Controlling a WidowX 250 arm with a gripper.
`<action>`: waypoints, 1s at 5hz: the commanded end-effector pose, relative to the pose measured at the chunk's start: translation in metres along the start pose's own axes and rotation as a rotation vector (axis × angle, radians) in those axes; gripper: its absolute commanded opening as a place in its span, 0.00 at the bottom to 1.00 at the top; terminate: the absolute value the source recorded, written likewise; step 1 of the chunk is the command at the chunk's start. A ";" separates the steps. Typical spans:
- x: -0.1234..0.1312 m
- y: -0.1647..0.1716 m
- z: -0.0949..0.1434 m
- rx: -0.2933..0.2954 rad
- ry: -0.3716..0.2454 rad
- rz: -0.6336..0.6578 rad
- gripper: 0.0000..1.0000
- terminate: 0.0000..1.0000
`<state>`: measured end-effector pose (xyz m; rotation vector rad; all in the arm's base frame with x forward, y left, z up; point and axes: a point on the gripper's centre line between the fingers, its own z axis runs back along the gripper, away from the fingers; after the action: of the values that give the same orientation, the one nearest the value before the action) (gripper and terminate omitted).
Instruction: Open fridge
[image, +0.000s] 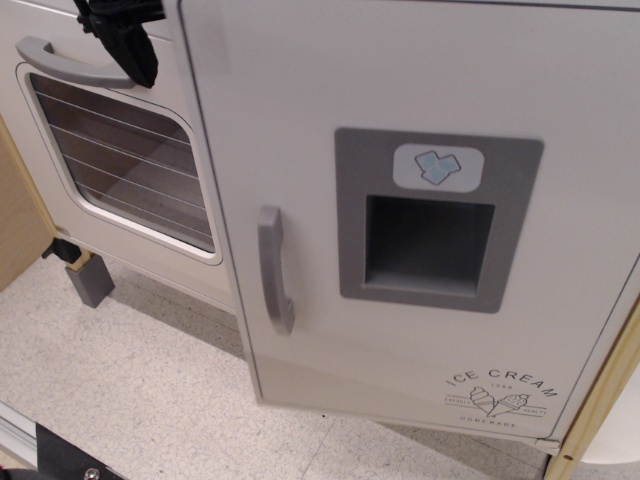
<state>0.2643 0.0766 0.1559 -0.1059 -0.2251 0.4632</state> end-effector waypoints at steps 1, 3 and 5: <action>-0.036 -0.001 0.022 0.010 0.008 -0.190 1.00 0.00; -0.082 -0.009 0.024 -0.009 0.083 -0.372 1.00 0.00; -0.100 -0.013 0.024 -0.022 0.115 -0.472 1.00 0.00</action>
<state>0.1783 0.0112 0.1488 -0.1031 -0.1133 -0.0079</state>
